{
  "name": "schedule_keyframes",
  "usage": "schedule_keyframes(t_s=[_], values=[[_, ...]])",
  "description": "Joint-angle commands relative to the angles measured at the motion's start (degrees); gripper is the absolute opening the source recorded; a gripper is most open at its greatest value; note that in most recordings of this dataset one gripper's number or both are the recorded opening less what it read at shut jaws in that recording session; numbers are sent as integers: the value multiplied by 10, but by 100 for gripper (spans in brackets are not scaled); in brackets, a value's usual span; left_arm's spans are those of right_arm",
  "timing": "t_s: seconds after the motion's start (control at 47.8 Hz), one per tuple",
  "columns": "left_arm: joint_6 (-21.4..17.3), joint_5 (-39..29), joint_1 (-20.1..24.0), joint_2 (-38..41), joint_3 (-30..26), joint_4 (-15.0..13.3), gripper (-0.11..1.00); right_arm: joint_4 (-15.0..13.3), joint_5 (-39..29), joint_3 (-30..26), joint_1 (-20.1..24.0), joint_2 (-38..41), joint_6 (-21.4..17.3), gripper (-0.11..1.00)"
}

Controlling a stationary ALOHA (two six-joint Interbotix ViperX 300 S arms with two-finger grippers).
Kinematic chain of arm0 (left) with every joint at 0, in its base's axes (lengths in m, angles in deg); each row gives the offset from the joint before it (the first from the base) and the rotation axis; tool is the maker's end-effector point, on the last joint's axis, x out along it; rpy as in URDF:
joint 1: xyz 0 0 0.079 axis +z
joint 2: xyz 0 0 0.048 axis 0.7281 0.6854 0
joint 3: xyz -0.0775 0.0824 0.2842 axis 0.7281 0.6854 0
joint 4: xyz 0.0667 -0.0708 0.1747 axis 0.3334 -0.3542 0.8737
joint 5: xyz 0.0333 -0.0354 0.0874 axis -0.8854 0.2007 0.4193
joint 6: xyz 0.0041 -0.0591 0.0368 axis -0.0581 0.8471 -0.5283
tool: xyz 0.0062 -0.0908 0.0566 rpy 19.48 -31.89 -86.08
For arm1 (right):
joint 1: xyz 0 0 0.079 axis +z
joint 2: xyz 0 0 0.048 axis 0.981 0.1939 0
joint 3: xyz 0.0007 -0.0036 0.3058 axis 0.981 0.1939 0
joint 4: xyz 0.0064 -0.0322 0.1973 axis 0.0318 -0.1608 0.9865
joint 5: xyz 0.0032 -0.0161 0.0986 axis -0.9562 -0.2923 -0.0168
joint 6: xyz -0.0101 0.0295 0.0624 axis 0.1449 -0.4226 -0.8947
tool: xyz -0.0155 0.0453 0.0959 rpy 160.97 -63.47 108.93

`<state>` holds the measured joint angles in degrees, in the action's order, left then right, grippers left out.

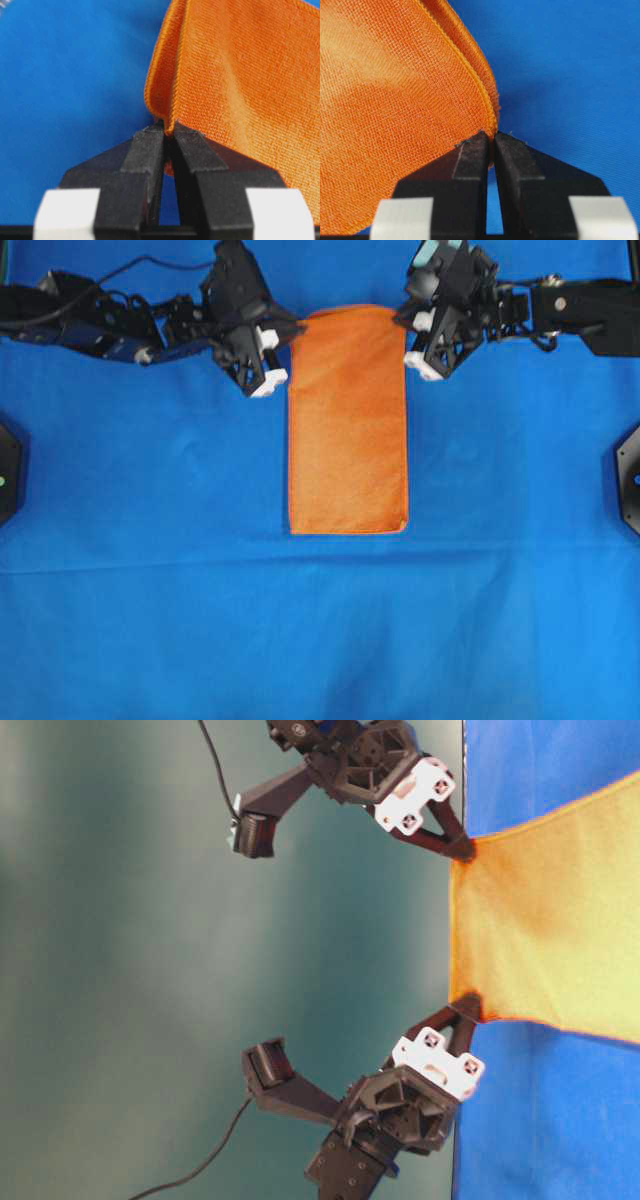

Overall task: Fold the orange towel.
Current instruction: 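Move both grippers to the strip's top corners and grasp them, then fold the top half down onto the bottom half with both grippers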

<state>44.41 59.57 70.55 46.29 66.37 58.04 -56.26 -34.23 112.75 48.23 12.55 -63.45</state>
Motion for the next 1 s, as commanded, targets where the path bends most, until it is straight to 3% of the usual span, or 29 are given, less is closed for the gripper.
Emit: schedule_keyframes(t_s=[0.0,0.502,0.711,0.983], values=[[-9,-3,9,-16,-15,1,3,-3,-2,-11,-4,-17,-1,4],[-59,-68,-1,-54,-26,0,3,0,-2,4,3,-46,-9,4],[-80,-95,-43,-104,-22,1,3,8,-1,31,36,-109,-11,4],[-82,-146,-108,-138,-13,1,3,46,-3,84,113,-167,-11,4]])
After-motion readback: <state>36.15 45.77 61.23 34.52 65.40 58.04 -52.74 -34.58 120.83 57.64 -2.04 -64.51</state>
